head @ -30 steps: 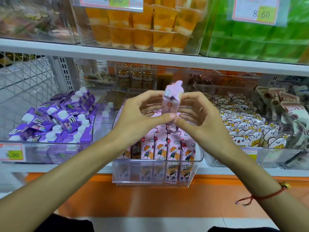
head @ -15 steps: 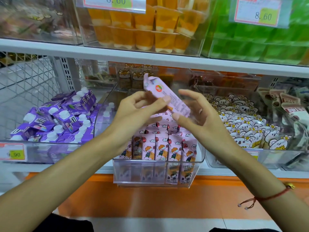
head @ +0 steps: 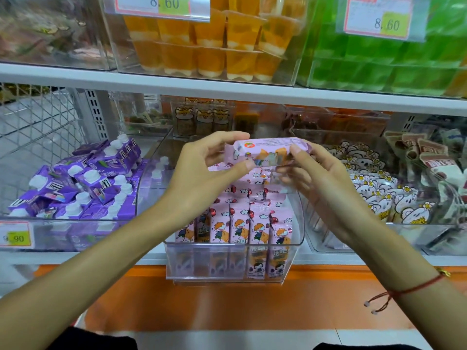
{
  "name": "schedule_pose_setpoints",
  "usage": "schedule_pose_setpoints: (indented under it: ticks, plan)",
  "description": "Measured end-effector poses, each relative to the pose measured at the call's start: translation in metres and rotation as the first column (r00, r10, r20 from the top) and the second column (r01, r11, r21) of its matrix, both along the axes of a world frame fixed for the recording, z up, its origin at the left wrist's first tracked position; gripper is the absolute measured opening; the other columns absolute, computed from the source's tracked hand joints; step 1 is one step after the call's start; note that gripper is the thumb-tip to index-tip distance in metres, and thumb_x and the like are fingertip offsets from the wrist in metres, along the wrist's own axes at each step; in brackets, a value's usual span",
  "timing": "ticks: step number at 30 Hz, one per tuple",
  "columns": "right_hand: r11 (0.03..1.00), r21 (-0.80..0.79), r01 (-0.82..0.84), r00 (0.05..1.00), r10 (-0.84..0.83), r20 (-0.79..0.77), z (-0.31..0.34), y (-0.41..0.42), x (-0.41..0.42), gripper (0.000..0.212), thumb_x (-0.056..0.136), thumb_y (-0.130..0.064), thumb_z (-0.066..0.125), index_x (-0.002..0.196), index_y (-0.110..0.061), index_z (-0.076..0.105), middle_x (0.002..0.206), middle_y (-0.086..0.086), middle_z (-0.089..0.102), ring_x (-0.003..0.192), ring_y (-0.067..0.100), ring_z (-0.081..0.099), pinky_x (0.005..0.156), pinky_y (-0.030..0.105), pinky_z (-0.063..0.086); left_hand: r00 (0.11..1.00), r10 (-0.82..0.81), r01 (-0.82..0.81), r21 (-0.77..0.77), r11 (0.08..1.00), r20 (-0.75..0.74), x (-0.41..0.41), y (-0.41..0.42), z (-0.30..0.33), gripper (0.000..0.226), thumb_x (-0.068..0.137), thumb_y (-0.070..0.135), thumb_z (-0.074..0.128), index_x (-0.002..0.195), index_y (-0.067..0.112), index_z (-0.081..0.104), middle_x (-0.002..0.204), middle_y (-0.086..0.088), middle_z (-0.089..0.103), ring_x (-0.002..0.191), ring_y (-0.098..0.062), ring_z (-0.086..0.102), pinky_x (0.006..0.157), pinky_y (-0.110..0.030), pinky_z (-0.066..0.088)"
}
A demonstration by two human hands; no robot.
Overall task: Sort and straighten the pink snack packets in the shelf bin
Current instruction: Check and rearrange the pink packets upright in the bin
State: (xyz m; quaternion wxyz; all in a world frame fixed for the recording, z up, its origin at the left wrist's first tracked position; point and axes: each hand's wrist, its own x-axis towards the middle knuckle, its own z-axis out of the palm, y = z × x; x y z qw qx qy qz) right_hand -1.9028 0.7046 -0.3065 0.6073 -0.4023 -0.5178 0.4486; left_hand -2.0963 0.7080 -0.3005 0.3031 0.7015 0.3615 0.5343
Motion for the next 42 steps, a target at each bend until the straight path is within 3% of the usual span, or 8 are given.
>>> schedule_pose_setpoints:
  ticks: [4, 8, 12, 19, 26, 35, 38, 42]
  plan:
    - [0.953, 0.113, 0.28, 0.828, -0.299, 0.475, -0.004, -0.002, 0.011, 0.041, 0.091, -0.019, 0.061, 0.128, -0.013, 0.046, 0.099, 0.0, 0.061, 0.085, 0.007, 0.057, 0.073, 0.008, 0.044, 0.987, 0.159, -0.158, 0.046, 0.986, -0.022, 0.004, 0.019, -0.002, 0.037, 0.083, 0.016, 0.073, 0.118, 0.022, 0.064, 0.111, 0.008, 0.068, 0.103, -0.003, 0.064, 0.088, -0.018, 0.052]
    - [0.979, 0.035, 0.199, 0.584, -0.147, 0.798, -0.016, -0.006, 0.018, 0.043, 0.096, -0.021, 0.053, 0.135, -0.013, 0.039, 0.109, -0.003, 0.053, 0.092, 0.019, 0.059, 0.084, 0.031, 0.045, 0.937, 0.195, -0.187, 0.054, 0.981, -0.291, 0.011, 0.038, -0.012, 0.043, 0.082, 0.021, 0.074, 0.123, 0.018, 0.063, 0.119, 0.001, 0.067, 0.111, -0.013, 0.062, 0.098, -0.033, 0.049]
    - [0.99, 0.048, 0.134, 0.545, -0.114, 0.831, -0.023, -0.015, 0.019, 0.036, 0.099, -0.029, 0.044, 0.134, -0.02, 0.043, 0.108, -0.007, 0.056, 0.085, 0.02, 0.066, 0.083, 0.045, 0.05, 0.849, 0.158, -0.151, 0.055, 0.987, -0.503, 0.019, 0.048, -0.011, 0.059, 0.077, 0.029, 0.079, 0.129, 0.02, 0.054, 0.119, 0.002, 0.067, 0.108, -0.014, 0.061, 0.094, -0.03, 0.048]
    - [0.993, 0.096, 0.075, 0.54, -0.122, 0.833, -0.029, -0.02, 0.026, 0.037, 0.098, -0.04, 0.042, 0.134, -0.03, 0.042, 0.105, -0.023, 0.052, 0.085, 0.001, 0.062, 0.081, 0.038, 0.052, 0.667, -0.139, 0.033, -0.158, 0.987, -0.732, 0.035, 0.089, 0.032, 0.041, 0.075, 0.026, 0.08, 0.109, 0.018, 0.059, 0.117, -0.005, 0.066, 0.107, -0.019, 0.061, 0.096, -0.043, 0.049]
    - [0.993, 0.094, 0.07, 0.536, -0.117, 0.836, -0.03, -0.019, 0.027, 0.039, 0.097, -0.041, 0.042, 0.136, -0.032, 0.041, 0.101, -0.027, 0.051, 0.082, 0.001, 0.062, 0.08, 0.038, 0.053, 0.648, 0.045, 0.008, 0.066, 0.998, -0.761, 0.067, 0.106, -0.006, 0.046, 0.076, 0.023, 0.08, 0.119, 0.017, 0.063, 0.112, -0.001, 0.065, 0.085, -0.013, 0.058, 0.074, -0.029, 0.047]
    - [0.996, 0.08, 0.04, 0.549, -0.089, 0.831, -0.031, -0.019, 0.03, 0.04, 0.098, -0.041, 0.041, 0.136, -0.032, 0.039, 0.104, -0.022, 0.053, 0.084, 0.004, 0.062, 0.081, 0.04, 0.052, 0.465, 0.06, 0.114, 0.127, 0.985, -0.883, 0.058, 0.104, -0.014, 0.038, 0.101, 0.036, 0.042, 0.1, 0.01, 0.069, 0.103, -0.008, 0.067, 0.094, -0.025, 0.059, 0.081, -0.04, 0.047]
    - [0.996, 0.085, 0.039, 0.551, -0.092, 0.83, -0.031, -0.019, 0.031, 0.038, 0.097, -0.043, 0.041, 0.134, -0.034, 0.04, 0.105, -0.021, 0.056, 0.084, 0.003, 0.062, 0.081, 0.04, 0.052, 0.544, 0.074, 0.139, 0.177, 0.974, -0.836, 0.056, 0.097, -0.011, 0.031, 0.097, 0.04, 0.047, 0.107, 0.021, 0.07, 0.11, 0.003, 0.064, 0.098, -0.016, 0.05, 0.081, -0.034, 0.041]
    - [0.994, 0.096, 0.052, 0.558, -0.109, 0.823, -0.031, -0.018, 0.031, 0.039, 0.096, -0.043, 0.042, 0.133, -0.032, 0.043, 0.101, -0.022, 0.057, 0.082, 0.002, 0.062, 0.081, 0.038, 0.052, 0.418, 0.039, 0.172, 0.121, 0.978, -0.908, 0.056, 0.088, -0.011, 0.019, 0.09, 0.045, 0.059, 0.1, 0.033, 0.069, 0.109, 0.007, 0.065, 0.104, -0.015, 0.047, 0.086, -0.041, 0.044]
